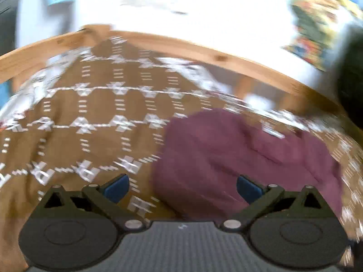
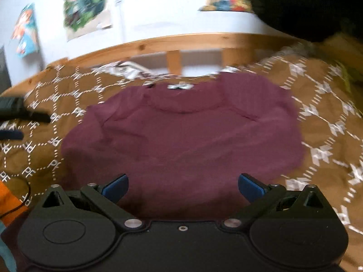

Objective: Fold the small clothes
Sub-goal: 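Lay the sleeve across the shirt body and open the left gripper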

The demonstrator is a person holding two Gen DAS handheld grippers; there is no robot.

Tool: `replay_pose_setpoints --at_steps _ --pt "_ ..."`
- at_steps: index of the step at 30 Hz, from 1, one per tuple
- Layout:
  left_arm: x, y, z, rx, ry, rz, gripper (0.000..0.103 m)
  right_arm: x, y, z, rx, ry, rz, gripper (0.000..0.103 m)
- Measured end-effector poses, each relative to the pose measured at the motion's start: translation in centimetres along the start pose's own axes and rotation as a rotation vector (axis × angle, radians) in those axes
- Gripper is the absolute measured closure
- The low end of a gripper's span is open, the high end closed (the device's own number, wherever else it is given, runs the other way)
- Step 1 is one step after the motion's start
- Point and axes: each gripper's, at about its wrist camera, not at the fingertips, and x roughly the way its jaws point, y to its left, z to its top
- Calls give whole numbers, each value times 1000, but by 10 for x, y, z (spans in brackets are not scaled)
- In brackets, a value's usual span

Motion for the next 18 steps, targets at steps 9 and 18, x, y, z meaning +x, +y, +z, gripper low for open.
replay_pose_setpoints --at_steps 9,18 --pt "87 14 26 -41 120 107 0 54 62 -3 -165 32 -37 1" --pt "106 1 26 169 101 10 0 -3 0 -41 65 -6 -208 1"
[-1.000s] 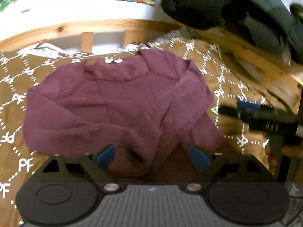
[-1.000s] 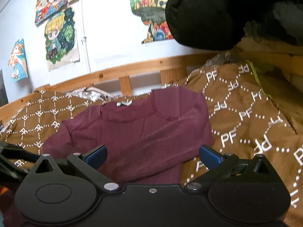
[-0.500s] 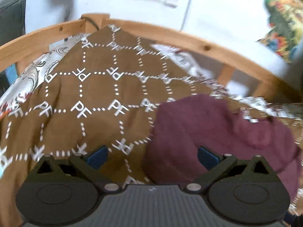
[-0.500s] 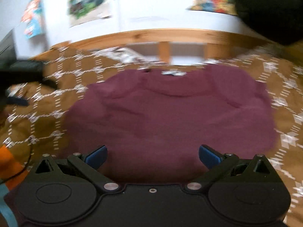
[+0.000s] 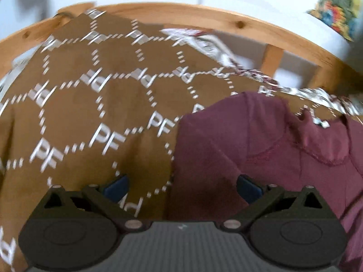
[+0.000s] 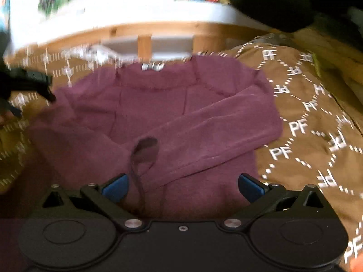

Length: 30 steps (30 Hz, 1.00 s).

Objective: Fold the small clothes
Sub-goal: 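Lay the sleeve across the shirt body and open the left gripper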

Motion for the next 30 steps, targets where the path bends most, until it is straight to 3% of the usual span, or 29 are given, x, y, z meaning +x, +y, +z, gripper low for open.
replay_pose_setpoints --at_steps 2,6,9,12,15,16,17,19,20,22,24,27,30 --pt "-2 0 6 64 -17 -21 0 -8 -5 3 34 -51 56 0" --pt "6 -4 18 179 -3 -52 0 6 -6 14 63 -69 172 1" --pt "14 -10 25 198 -7 -51 7 14 -2 17 77 -88 181 15" --pt "26 -12 29 166 22 -60 17 21 1 18 75 -53 163 30" --pt "42 -9 31 128 54 -59 52 28 -1 15 81 -9 156 41" --pt "45 -8 31 114 48 -50 75 32 -1 14 89 5 159 47" --pt "46 -7 31 105 41 -47 88 35 -2 12 104 21 169 47" --pt "46 -7 30 87 14 -47 98 37 -3 8 113 26 183 47" --pt "44 -8 29 83 -2 -46 98 36 -3 7 109 19 187 48" --pt "37 -8 29 61 -53 -23 99 36 -3 5 104 16 183 70" --pt "30 -7 30 31 -102 -9 99 34 -4 5 100 9 181 80" --pt "26 -5 36 -3 -151 14 99 28 -8 4 112 -22 216 85" --pt "34 1 38 -35 -136 35 99 22 -11 4 111 -69 208 91"
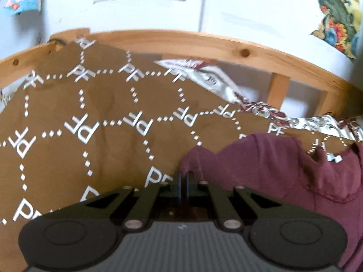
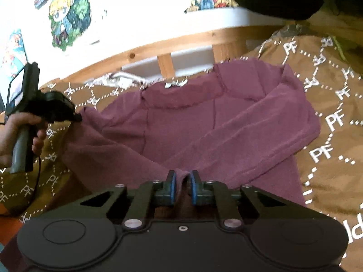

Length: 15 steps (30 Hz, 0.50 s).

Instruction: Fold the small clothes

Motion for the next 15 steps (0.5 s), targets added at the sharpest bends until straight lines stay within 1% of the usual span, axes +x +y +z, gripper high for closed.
replay_pose_setpoints --at_steps 2,6,7,8,9,10,11,12,13,15 --pt "7 2 -2 -9 23 15 99 2 -2 -1 -3 3 -9 92" --pt "14 1 -5 -23 53 3 98 7 -7 -5 15 45 -25 92" --pt "13 0 -5 -23 50 3 97 9 -7 -5 15 53 -26 90" --pt "12 0 -5 -22 48 -4 94 10 -8 -4 22 61 -29 86" --pt "10 -1 -5 -21 46 -6 93 10 -8 -5 31 62 -31 81" --pt "7 -1 -7 -20 43 -5 85 10 -10 -4 41 58 -28 74" --pt "4 -2 -7 -14 40 -8 61 9 -10 -4 45 56 -26 69" --pt "0 -4 -9 -8 34 -13 45 7 -9 -4 41 55 -20 58" --pt "-6 -5 -11 0 20 -13 23 6 -8 -4 29 54 -16 44" --pt "-21 -10 -18 27 -38 -6 13 4 -5 -5 1 57 -22 31"
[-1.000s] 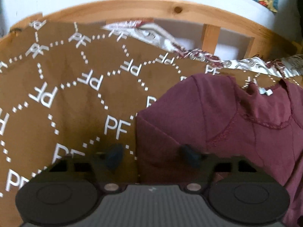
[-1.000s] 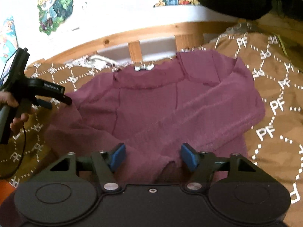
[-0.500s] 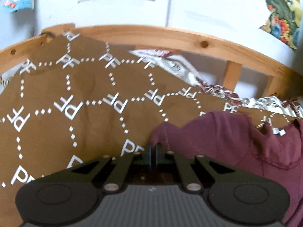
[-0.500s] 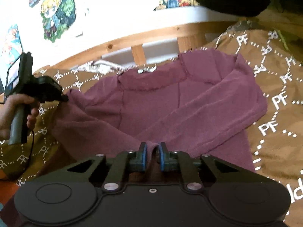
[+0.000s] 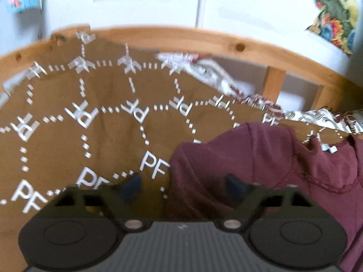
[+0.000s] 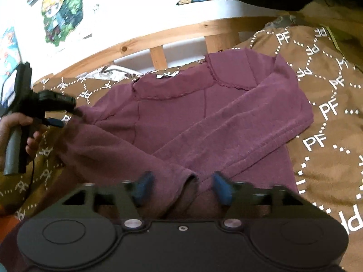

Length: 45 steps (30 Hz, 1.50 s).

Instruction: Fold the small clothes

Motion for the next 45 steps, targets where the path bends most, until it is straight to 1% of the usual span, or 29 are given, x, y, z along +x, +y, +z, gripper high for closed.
replay_pose_setpoints --at_steps 2,3,6,9,11,13,20,25,29,31,33,35,36,37,38,40,43,45 --pt "-11 -4 -6 44 -19 -12 11 -1 1 -1 -22 11 -7 24" --pt "-16 -6 -8 63 -20 -3 11 0 2 -2 -34 24 -21 19" --pt "-29 -12 -17 97 -35 61 4 4 0 -4 -42 69 -79 14" --pt "-41 -17 -23 115 -56 106 3 6 0 -5 -74 102 -170 3" --pt "-50 -19 -26 106 -61 106 2 6 -1 -5 -99 116 -214 2" --pt "-61 -20 -29 95 -66 87 1 4 -4 -6 -109 125 -240 1" --pt "-97 -23 -32 91 -76 29 0 -21 -15 -3 -109 103 -234 1" --pt "-127 -25 -28 42 -70 -1 0 -44 -17 2 -111 81 -223 1" --pt "-155 -26 -31 8 -52 -30 0 -67 -16 5 -138 54 -191 1" --pt "-175 -24 -33 -14 -54 -50 0 -81 -14 7 -176 44 -162 1" --pt "-196 -17 -32 -68 -57 -82 0 -95 -14 6 -228 38 -121 1" --pt "-216 -9 -30 -141 -61 -129 0 -110 -13 4 -295 36 -94 1" --pt "-228 -3 -29 -195 -66 -154 0 -115 -12 2 -325 40 -88 1" --pt "-237 2 -27 -240 -68 -163 0 -121 -12 -1 -357 48 -87 1" --pt "-245 5 -25 -268 -71 -155 0 -127 -13 -4 -380 59 -89 1" --pt "-265 8 -23 -298 -77 -79 0 -136 -15 -10 -400 80 -93 1" --pt "-287 12 -27 -258 -107 28 0 -150 -19 -19 -411 109 -91 1" --pt "-295 17 -32 -215 -98 61 0 -159 -20 -25 -418 129 -78 1"
